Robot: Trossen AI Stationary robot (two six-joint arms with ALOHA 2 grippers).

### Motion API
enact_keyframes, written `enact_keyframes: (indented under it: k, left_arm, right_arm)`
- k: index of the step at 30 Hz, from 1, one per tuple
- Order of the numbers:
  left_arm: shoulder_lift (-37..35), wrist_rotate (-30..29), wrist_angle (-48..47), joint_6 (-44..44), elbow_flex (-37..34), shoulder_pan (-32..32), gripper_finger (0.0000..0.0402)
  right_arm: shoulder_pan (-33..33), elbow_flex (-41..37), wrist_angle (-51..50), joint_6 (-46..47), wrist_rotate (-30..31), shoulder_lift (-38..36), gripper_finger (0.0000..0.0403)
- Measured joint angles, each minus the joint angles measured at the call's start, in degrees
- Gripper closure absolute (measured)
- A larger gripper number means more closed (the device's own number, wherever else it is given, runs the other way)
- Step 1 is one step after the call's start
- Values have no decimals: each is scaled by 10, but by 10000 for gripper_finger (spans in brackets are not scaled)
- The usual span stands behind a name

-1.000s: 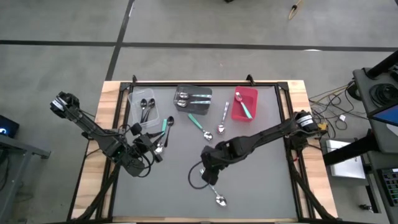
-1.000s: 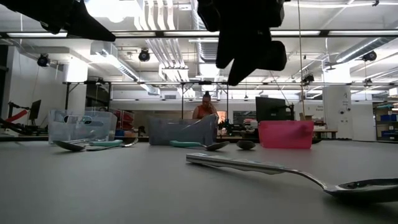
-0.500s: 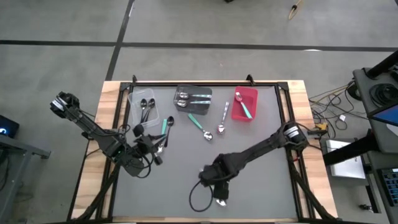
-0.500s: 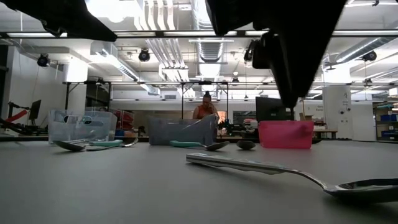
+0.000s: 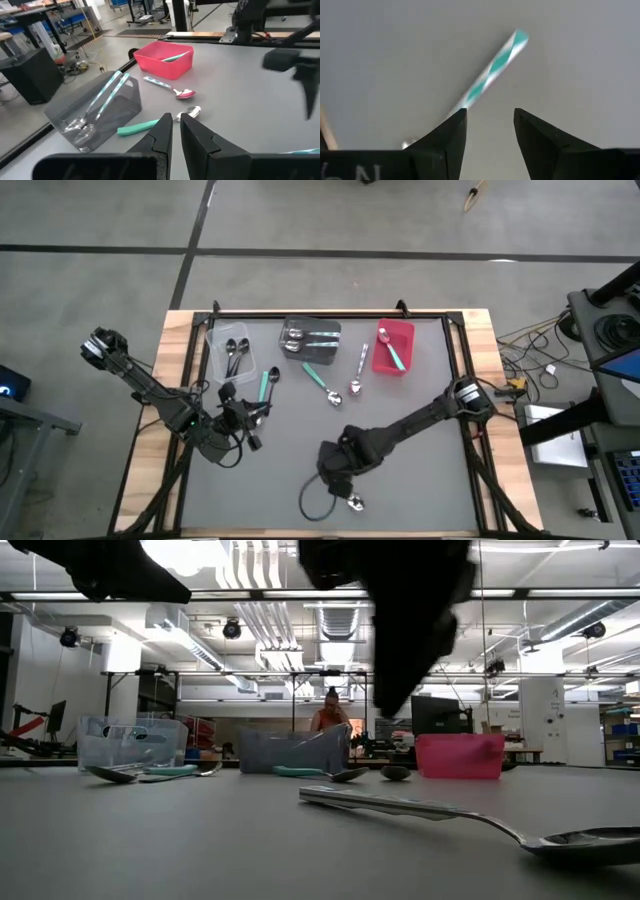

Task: Sort silverware by color (type)
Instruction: Put the bottom blue patterned spoon into the black bin

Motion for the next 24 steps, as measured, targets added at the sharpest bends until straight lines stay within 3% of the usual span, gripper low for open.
enact_keyframes:
  k: [12,24]
  left_arm:
    - [0,26,4,-12,0,0,382]
    - [0,26,7,-3,0,0,382]
  right_arm:
    - [-30,-8,104,39,1,0,248]
    - [-29,-7,86,54,-44,77,248]
